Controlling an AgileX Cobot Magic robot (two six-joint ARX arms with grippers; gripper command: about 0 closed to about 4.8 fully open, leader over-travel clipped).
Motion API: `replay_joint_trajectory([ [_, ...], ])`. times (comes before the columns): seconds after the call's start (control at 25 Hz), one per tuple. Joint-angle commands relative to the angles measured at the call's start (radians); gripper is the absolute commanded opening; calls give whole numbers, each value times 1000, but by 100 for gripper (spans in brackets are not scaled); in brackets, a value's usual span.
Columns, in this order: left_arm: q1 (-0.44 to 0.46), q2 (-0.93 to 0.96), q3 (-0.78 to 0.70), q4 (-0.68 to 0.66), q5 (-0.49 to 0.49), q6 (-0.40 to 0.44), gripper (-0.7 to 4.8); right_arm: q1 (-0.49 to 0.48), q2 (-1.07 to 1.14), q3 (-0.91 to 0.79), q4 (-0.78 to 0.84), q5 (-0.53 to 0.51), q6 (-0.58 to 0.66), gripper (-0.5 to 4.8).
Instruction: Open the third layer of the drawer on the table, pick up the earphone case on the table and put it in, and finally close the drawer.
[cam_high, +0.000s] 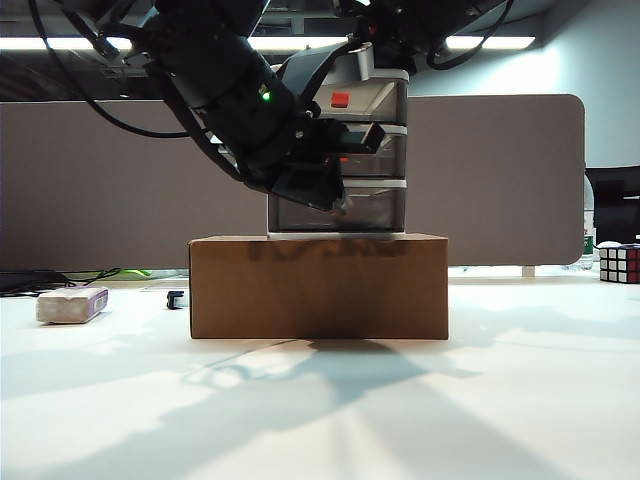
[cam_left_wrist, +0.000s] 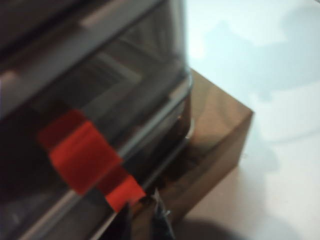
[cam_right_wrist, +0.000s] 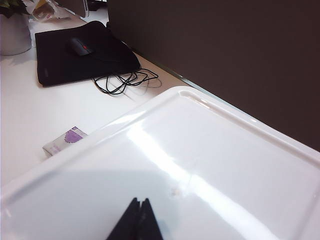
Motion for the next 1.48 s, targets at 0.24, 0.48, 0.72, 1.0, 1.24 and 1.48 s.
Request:
replay_joint_trajectory([
  [0.24, 0, -16, -2, 2, 19, 25, 40, 0, -1, -6, -62, 7, -46, -6],
  [0.48, -28, -208, -81, -105, 71, 26, 7, -6, -131, -6, -77, 37, -63, -6],
  [0.72, -27, -510, -247, -152, 39, 18, -4, -16, -330, -80, -188, 35, -62, -6],
  [1.0, -27, -1005, -512, -237, 16, -110, -4, -16, -745, -418, -230, 82, 23, -6],
  [1.24, -30, -1264, -671, -257, -90, -133, -4, -15, -1007, -640, -230, 108, 80, -6],
  [1.48, -30, -1487, -834, -240, -110, -189, -4, -14, -1274, -888, -227, 129, 79, -6],
])
